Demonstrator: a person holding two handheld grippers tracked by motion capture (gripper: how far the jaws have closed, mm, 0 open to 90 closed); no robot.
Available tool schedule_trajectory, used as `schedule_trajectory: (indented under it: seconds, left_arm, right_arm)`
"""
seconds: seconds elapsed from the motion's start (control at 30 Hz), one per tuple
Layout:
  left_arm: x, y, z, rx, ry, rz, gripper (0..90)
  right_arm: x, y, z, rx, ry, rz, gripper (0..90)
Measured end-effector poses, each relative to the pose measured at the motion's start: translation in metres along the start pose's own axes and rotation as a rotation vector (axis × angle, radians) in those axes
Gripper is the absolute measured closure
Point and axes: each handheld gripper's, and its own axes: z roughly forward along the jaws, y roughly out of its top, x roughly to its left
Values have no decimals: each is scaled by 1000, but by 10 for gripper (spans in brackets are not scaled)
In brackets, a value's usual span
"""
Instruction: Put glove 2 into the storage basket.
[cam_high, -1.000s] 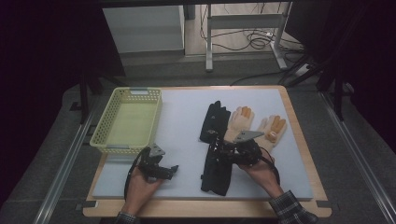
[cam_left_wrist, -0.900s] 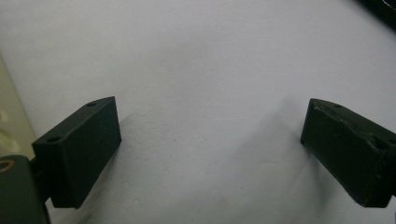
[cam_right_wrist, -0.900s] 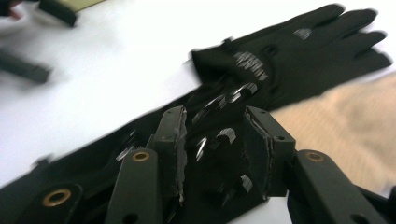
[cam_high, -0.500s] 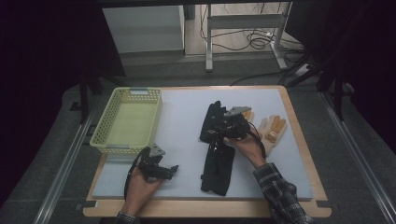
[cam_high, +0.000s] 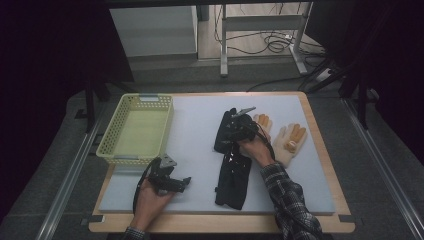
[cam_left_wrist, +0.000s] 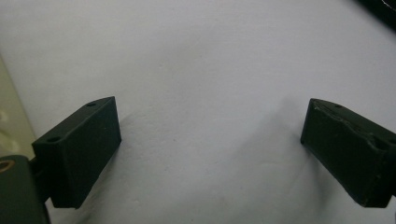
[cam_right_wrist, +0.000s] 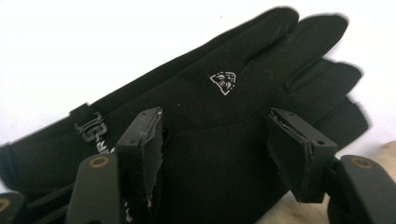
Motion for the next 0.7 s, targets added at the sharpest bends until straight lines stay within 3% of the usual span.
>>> schedule_trajectory:
  seconds: [0.07, 0.13, 0.17, 0.23, 0.33, 0.47, 0.7]
  left_arm:
    - [0, 0, 0, 0, 0, 0, 50]
    - [0, 0, 0, 1, 0, 1, 50]
    - [0, 0, 0, 1, 0, 1, 50]
    - [0, 0, 0, 1, 0, 1, 50]
    - [0, 0, 0, 1, 0, 1, 50]
    - [0, 0, 0, 1, 0, -1, 50]
    - [0, 0, 0, 2, 1, 0, 49]
  right_arm:
    - [3, 0, 1, 1, -27, -19, 425]
    - [6, 2, 0, 13, -41, -31, 533]
    - [6, 2, 0, 13, -41, -31, 533]
    - [10, 3, -2, 12, -75, -60, 689]
    - [14, 4, -2, 13, -102, -92, 765]
    - [8, 6, -4, 0, -93, -73, 774]
    - [-1, 19, -28, -110, -111, -31, 772]
